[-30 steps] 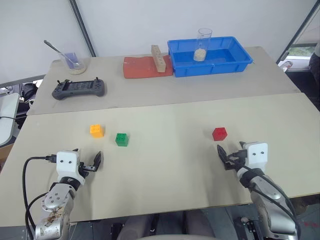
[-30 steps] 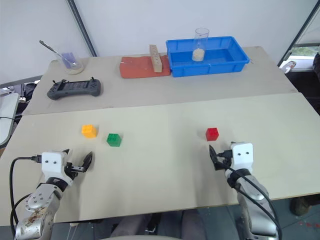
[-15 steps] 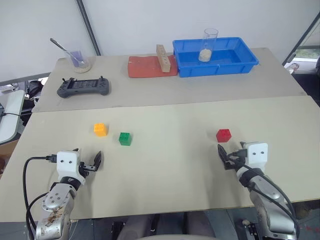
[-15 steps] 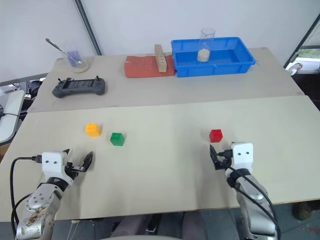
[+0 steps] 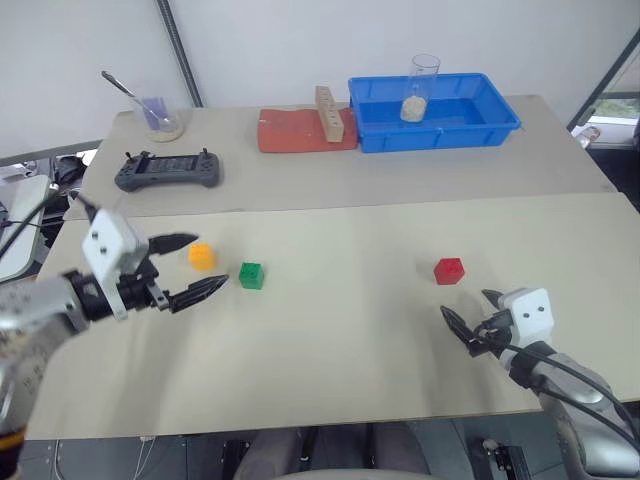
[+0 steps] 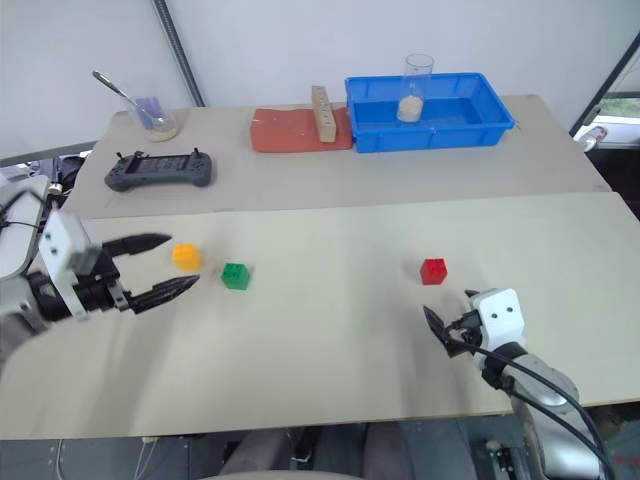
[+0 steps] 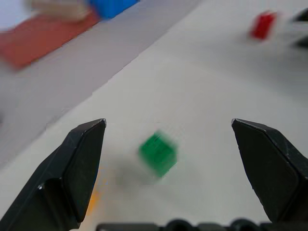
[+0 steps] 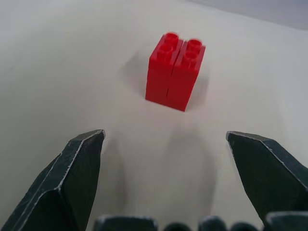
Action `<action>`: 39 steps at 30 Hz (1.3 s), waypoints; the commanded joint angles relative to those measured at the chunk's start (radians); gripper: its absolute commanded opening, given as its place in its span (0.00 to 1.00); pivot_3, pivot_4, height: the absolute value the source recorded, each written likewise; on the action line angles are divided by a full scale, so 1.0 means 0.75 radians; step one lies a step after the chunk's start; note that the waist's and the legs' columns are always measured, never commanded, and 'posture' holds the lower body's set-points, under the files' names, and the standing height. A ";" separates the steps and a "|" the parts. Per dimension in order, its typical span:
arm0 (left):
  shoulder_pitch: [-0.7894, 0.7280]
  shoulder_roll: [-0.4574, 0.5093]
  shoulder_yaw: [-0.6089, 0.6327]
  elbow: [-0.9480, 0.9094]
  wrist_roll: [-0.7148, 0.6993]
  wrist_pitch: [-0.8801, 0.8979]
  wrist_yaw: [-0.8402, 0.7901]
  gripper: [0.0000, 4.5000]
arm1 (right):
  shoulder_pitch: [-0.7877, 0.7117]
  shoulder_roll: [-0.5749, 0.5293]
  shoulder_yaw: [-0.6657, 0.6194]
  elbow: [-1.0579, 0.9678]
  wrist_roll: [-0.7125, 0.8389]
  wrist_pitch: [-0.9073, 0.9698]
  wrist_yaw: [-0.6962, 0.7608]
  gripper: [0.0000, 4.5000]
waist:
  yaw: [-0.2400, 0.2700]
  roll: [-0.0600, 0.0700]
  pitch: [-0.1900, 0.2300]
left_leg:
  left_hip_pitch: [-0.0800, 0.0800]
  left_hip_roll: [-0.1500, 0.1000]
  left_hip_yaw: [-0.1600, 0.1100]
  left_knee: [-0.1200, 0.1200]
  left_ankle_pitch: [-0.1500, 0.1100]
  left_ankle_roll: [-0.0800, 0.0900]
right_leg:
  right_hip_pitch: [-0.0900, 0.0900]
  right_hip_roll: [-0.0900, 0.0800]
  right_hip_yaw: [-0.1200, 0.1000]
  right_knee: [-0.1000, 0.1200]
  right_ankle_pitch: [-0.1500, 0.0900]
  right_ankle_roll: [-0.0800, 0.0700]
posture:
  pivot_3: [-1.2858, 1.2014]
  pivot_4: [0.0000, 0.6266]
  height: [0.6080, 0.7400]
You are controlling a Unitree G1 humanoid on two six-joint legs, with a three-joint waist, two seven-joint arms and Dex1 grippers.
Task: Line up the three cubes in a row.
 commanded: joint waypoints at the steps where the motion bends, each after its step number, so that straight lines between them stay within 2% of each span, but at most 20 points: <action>1: -0.205 0.011 -0.201 0.018 0.000 -0.021 -0.191 0.99 | -0.073 0.025 0.007 -0.021 0.009 0.021 -0.037 1.00 | -0.003 0.000 0.000 | 0.000 0.000 0.002 -0.001 0.000 0.000 | -0.001 0.000 0.002 0.000 0.001 -0.001 | 0.52 0.24 1.00; 4: -0.433 -0.097 -0.369 0.094 0.056 -0.060 -0.258 0.99 | -0.157 0.081 0.049 0.029 -0.035 0.038 -0.113 1.00 | -0.003 0.000 0.000 | -0.003 0.001 0.004 -0.001 0.001 0.000 | -0.001 0.001 0.005 0.002 0.002 -0.004 | 0.52 0.24 1.00; 7: -0.539 -0.176 -0.442 0.140 0.085 -0.073 -0.291 0.99 | -0.225 0.138 0.085 0.067 -0.060 0.053 -0.170 1.00 | -0.006 -0.002 0.001 | -0.005 0.001 0.005 -0.001 0.002 0.000 | -0.004 0.003 0.009 0.002 0.003 -0.005 | 0.52 0.24 1.00; 9: -0.565 -0.206 -0.465 0.148 0.098 -0.082 -0.305 0.99 | -0.252 0.168 0.112 0.080 -0.075 0.060 -0.195 1.00 | -0.009 -0.002 0.001 | -0.007 0.001 0.006 -0.001 0.007 0.005 | -0.007 0.005 0.013 0.003 0.003 -0.005 | 0.52 0.24 1.00; 18: -0.568 -0.269 -0.464 0.141 0.116 -0.080 -0.306 0.99 | -0.329 0.225 0.115 0.166 -0.142 0.042 -0.305 1.00 | -0.013 -0.002 0.001 | -0.008 0.003 0.006 0.000 0.011 0.002 | -0.009 0.012 0.021 0.003 0.004 -0.005 | 0.52 0.24 1.00; 21: -0.566 -0.273 -0.457 0.145 0.118 -0.076 -0.300 1.00 | -0.353 0.226 0.117 0.188 -0.129 0.029 -0.287 0.84 | -0.014 -0.002 0.001 | -0.008 0.004 0.006 0.000 0.011 0.003 | -0.009 0.014 0.023 0.004 0.004 -0.006 | 0.52 0.24 1.00; 22: -0.562 -0.272 -0.454 0.144 0.118 -0.076 -0.299 1.00 | -0.358 0.222 0.121 0.194 -0.126 0.024 -0.277 0.73 | -0.014 -0.002 0.001 | -0.007 0.004 0.006 -0.001 0.011 0.003 | -0.009 0.014 0.024 0.004 0.004 -0.006 | 0.52 0.24 1.00; 27: -0.538 -0.263 -0.441 0.129 0.112 -0.068 -0.288 1.00 | -0.374 0.195 0.112 0.208 -0.118 0.021 -0.231 0.37 | -0.015 -0.002 0.001 | -0.007 0.005 0.006 0.000 0.011 0.003 | -0.009 0.015 0.024 0.005 0.004 -0.006 | 0.52 0.24 1.00; 28: -0.528 -0.261 -0.437 0.122 0.110 -0.066 -0.286 1.00 | -0.378 0.173 0.101 0.201 -0.102 0.034 -0.201 0.32 | -0.015 -0.002 0.001 | -0.007 0.004 0.006 0.000 0.011 0.003 | -0.009 0.015 0.024 0.005 0.004 -0.006 | 0.52 0.24 1.00; 30: -0.516 -0.259 -0.432 0.114 0.106 -0.060 -0.283 1.00 | -0.388 0.133 0.089 0.193 -0.073 0.055 -0.143 0.32 | -0.015 -0.002 0.001 | -0.007 0.004 0.006 0.000 0.011 0.003 | -0.009 0.015 0.025 0.005 0.004 -0.006 | 0.52 0.24 1.00; 32: -0.491 -0.255 -0.433 0.102 0.105 -0.062 -0.295 1.00 | -0.412 0.044 0.104 0.197 -0.002 0.068 0.022 0.32 | -0.016 -0.002 0.001 | -0.007 0.004 0.006 0.000 0.011 0.003 | -0.009 0.015 0.025 0.005 0.004 -0.006 | 0.52 0.24 1.00; 36: -0.416 -0.249 -0.455 0.114 0.150 -0.133 -0.354 1.00 | -0.493 -0.217 0.215 0.309 0.105 -0.067 0.589 0.32 | -0.018 -0.002 0.001 | -0.007 0.005 0.007 0.001 0.008 0.008 | -0.008 0.016 0.025 0.004 0.004 -0.006 | 0.52 0.24 1.00; 39: -0.378 -0.254 -0.469 0.156 0.209 -0.225 -0.401 1.00 | -0.616 -0.312 0.332 0.476 0.117 -0.188 0.933 0.32 | -0.026 -0.002 0.002 | -0.007 0.006 0.007 0.002 0.008 0.009 | -0.006 0.016 0.024 0.003 0.004 -0.006 | 0.52 0.24 1.00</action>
